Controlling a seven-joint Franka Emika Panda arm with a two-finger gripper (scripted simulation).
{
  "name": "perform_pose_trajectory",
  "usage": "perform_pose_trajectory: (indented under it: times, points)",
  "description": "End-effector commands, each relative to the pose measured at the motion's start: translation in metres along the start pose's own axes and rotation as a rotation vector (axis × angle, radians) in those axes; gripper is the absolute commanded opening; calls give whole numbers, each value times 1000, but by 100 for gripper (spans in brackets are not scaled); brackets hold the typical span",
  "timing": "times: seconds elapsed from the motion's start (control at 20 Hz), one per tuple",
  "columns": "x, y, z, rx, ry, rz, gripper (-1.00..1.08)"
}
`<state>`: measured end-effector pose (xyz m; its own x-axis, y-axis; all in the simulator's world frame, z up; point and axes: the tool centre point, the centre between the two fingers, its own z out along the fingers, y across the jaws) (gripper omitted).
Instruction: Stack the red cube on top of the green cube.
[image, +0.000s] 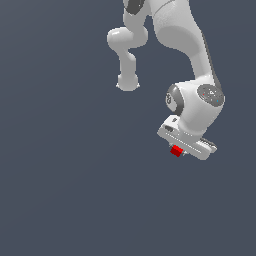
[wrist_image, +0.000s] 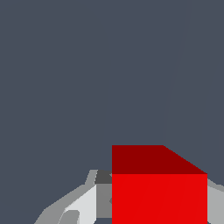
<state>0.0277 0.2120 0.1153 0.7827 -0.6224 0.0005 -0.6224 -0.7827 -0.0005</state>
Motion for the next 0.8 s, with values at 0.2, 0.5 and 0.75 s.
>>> perform_pose_trajectory:
  times: [0.2,0.5,0.75]
  points:
    - [-22,3,14,0,0,-1,-100]
    - [-57,7,38,0,0,-1,-100]
    - [-75,8,51,0,0,-1,-100]
